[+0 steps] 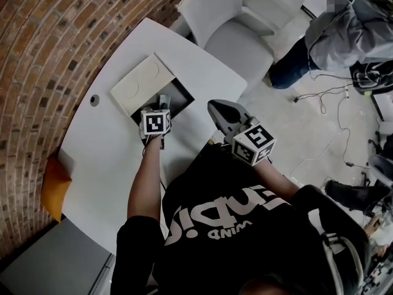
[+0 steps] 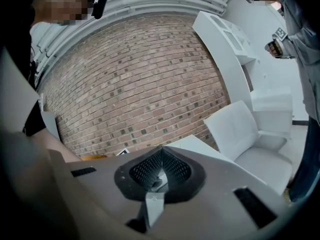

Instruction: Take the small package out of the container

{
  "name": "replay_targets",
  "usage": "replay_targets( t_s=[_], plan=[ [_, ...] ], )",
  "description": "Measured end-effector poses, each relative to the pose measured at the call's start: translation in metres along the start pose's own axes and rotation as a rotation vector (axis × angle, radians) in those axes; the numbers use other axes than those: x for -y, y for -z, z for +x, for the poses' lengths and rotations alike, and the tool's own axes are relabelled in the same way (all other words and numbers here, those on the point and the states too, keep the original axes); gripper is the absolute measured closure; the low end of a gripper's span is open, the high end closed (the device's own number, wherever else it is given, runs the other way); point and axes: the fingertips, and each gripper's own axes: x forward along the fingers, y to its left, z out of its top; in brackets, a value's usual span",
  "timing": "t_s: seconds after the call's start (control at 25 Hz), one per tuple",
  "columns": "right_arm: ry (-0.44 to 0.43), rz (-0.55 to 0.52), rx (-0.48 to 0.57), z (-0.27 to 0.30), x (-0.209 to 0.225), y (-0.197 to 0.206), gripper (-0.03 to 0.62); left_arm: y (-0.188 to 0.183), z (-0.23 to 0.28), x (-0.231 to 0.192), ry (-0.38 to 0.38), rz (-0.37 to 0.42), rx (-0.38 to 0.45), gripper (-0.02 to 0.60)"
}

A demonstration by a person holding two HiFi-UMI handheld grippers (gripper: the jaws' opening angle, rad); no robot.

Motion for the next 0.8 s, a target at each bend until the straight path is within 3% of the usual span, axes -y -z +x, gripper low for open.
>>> replay_targets(
  t_s=[0.8],
  plan=[
    [0.002,0.013,0.020,-0.007,-0.008,-0.003,0.594,-0.003,-0.014,0.002,0.015,0.022,0.009,0.554]
  ],
)
